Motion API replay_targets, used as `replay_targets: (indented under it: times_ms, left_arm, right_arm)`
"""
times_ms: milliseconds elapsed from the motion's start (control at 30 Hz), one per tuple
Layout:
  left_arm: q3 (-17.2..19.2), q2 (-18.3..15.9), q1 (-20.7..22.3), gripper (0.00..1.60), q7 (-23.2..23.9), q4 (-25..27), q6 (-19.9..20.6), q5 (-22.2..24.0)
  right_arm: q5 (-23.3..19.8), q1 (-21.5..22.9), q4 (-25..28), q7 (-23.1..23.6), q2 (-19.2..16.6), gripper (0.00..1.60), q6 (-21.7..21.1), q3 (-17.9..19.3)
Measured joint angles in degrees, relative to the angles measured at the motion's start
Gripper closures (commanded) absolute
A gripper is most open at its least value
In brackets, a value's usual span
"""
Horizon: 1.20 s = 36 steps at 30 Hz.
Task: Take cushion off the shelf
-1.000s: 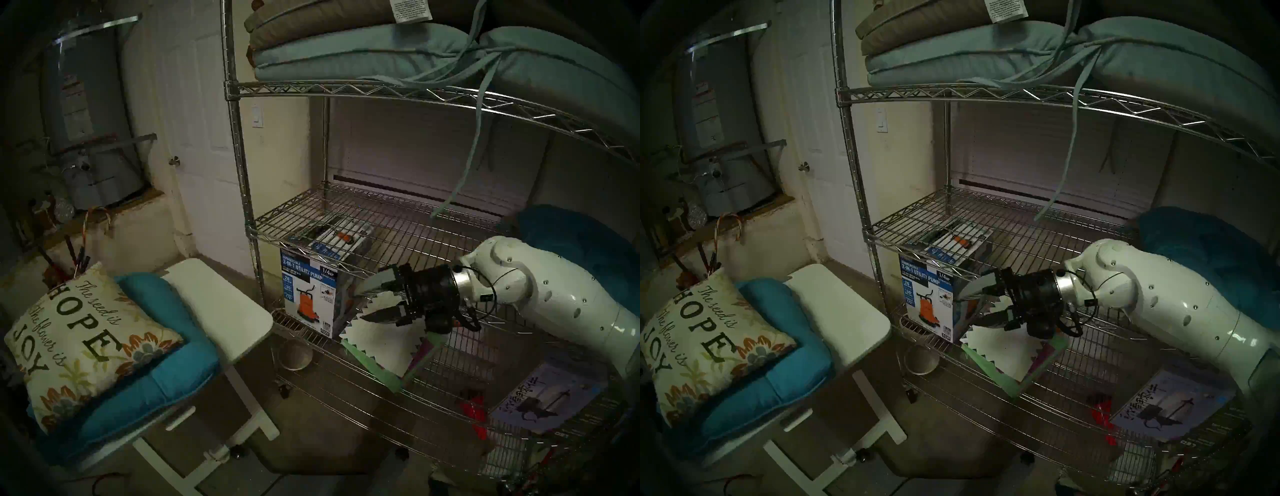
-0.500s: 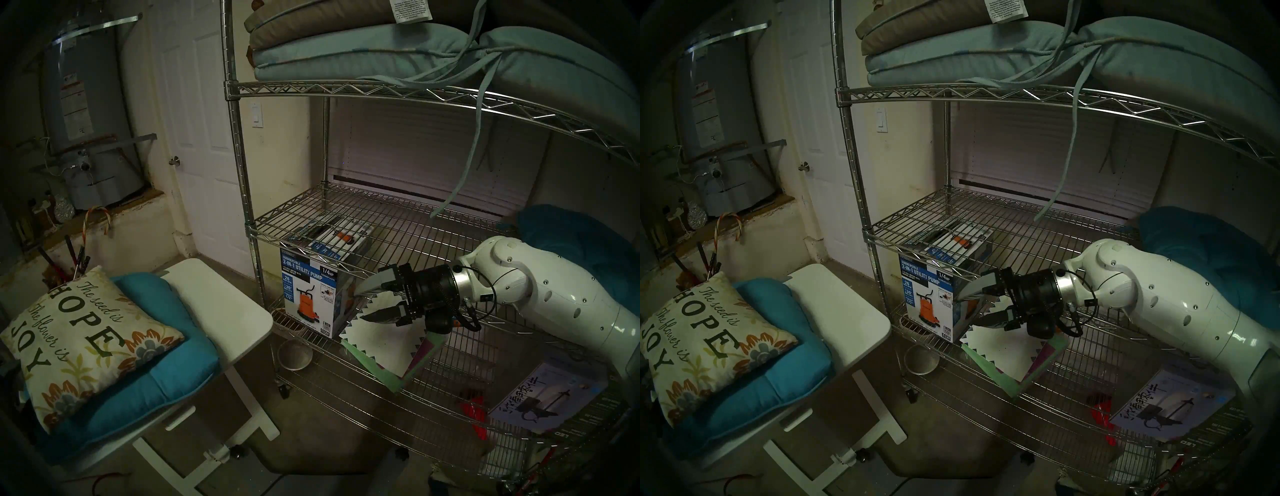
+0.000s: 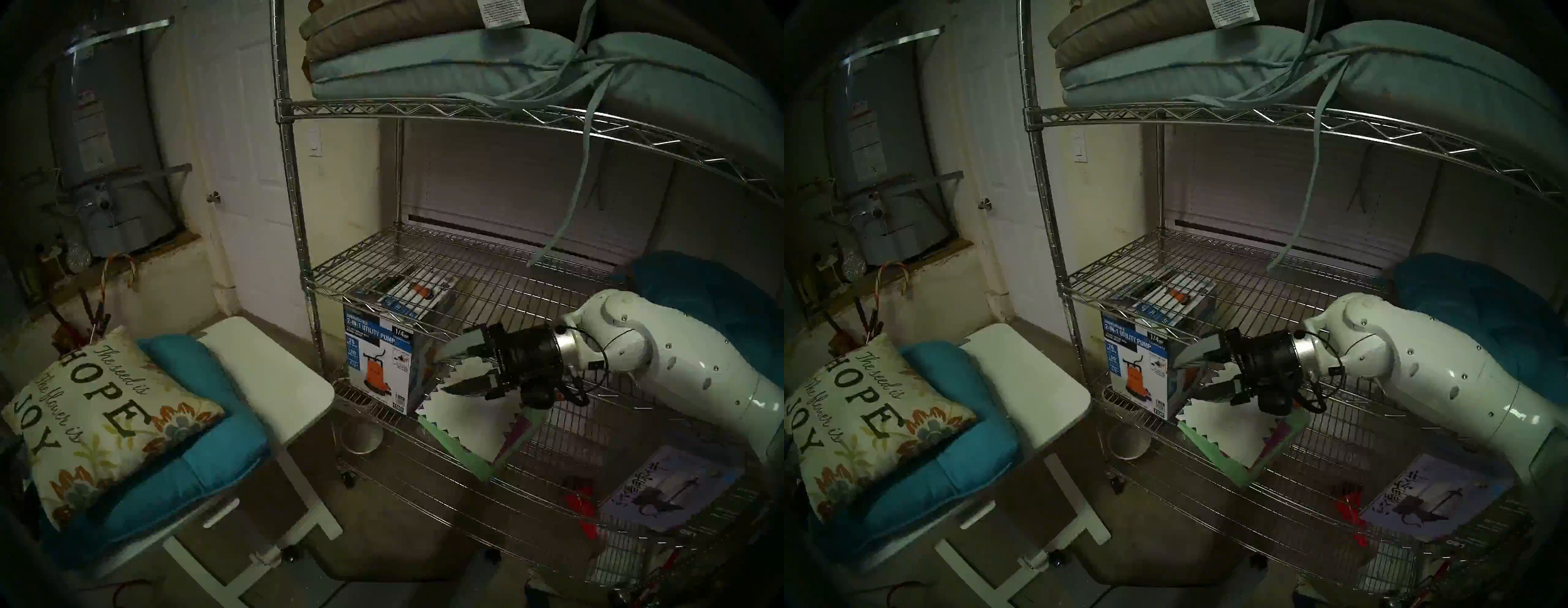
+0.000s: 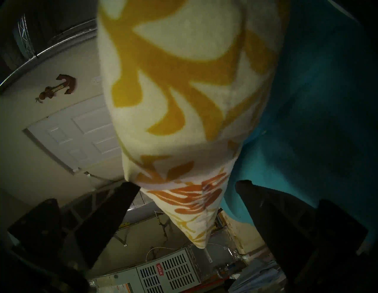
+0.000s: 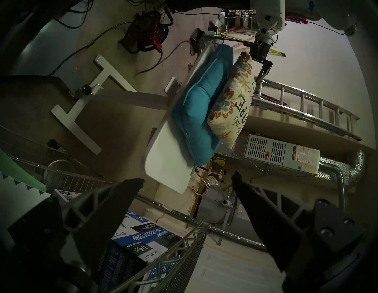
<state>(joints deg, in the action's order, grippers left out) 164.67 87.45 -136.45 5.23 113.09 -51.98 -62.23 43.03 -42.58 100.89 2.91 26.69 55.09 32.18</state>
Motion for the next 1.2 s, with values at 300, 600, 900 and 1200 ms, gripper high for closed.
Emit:
replay_targets:
  times_ms: [300,600,900,1200]
  left_arm:
    - [0.0,0.4,-2.8,0.0,-0.7,1.2,0.9,1.6]
    - [-0.1,1.8,-7.5,0.0,-3.5,2.0,2.2,3.2]
    - [-0.1,3.4,-12.9,0.0,-8.1,2.8,4.1,4.5]
    - [-0.1,4.0,-18.2,0.0,-13.6,6.4,8.1,7.9]
  right_arm:
    - [0.0,0.0,0.0,0.0,0.0,0.0,0.0,0.0]
    - [0.0,0.0,0.0,0.0,0.0,0.0,0.0,0.0]
    - [0.0,0.0,0.1,0.0,0.0,0.0,0.0,0.0]
    - [0.0,0.0,0.1,0.0,0.0,0.0,0.0,0.0]
